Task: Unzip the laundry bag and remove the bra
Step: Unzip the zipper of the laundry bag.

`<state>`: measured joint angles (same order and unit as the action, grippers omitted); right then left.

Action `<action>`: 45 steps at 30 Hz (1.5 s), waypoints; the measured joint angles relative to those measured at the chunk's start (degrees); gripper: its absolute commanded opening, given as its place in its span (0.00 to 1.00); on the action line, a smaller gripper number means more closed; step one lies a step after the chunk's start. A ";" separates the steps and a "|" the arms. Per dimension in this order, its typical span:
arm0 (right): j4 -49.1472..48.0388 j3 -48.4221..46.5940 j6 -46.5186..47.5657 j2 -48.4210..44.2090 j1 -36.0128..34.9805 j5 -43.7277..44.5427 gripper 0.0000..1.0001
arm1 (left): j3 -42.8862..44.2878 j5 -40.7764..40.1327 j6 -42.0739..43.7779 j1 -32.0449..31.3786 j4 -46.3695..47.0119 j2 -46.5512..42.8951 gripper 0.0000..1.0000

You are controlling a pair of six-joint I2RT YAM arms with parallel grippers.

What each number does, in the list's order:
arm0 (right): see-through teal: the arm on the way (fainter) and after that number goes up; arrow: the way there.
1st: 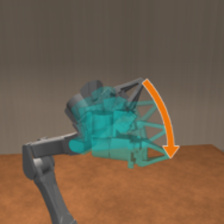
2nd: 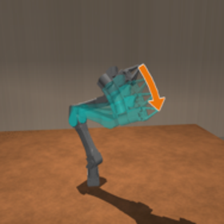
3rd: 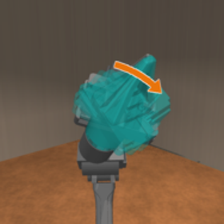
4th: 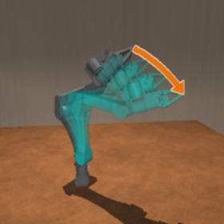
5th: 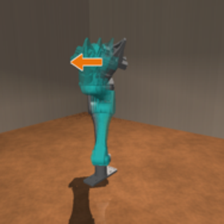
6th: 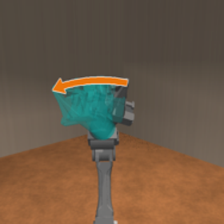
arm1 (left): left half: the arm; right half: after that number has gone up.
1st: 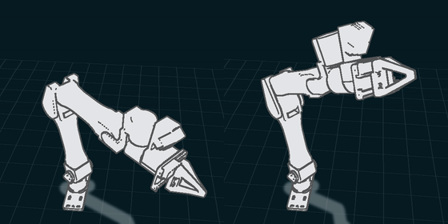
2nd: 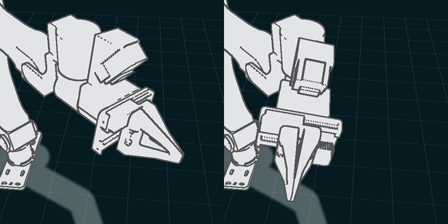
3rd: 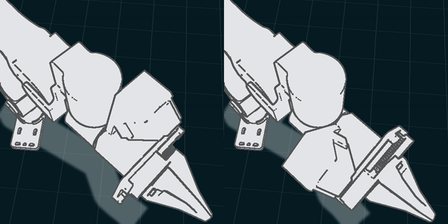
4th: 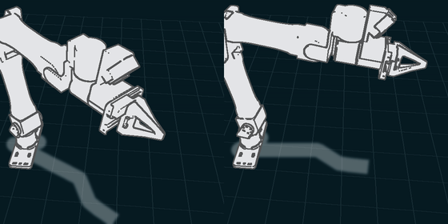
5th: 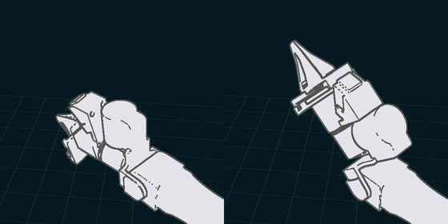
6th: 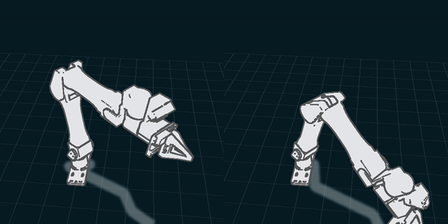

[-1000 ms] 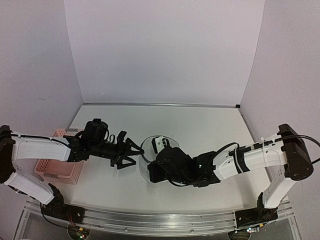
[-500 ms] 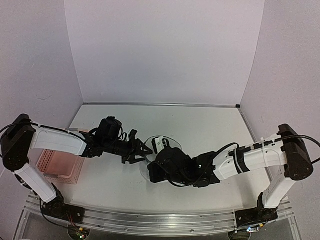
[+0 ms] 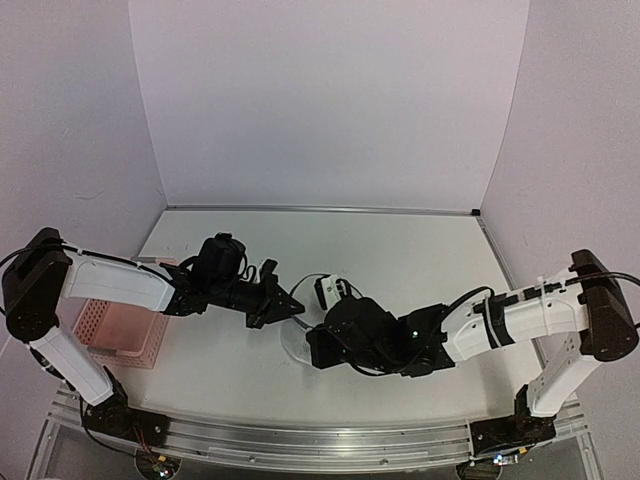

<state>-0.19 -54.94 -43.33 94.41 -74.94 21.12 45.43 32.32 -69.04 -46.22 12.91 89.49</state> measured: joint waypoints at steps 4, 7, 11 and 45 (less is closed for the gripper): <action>0.87 2.32 -0.22 -2.34 0.00 0.35 0.00 | -0.02 -0.37 0.00 0.00 0.20 -0.02 0.00; 1.81 4.48 -0.26 -4.20 -0.02 0.70 0.00 | -0.02 -0.46 0.20 0.02 0.17 -0.11 0.00; 2.73 7.48 -0.20 -6.67 -0.22 1.51 0.00 | -0.02 -0.13 1.27 0.07 0.13 -0.57 0.00; 1.07 9.92 17.18 -10.01 4.02 7.82 0.00 | 23.21 12.59 28.74 8.52 -23.37 9.66 0.07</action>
<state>0.89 -45.01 -26.15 84.40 -70.91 28.95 68.64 44.91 -40.29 -37.69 -10.46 99.15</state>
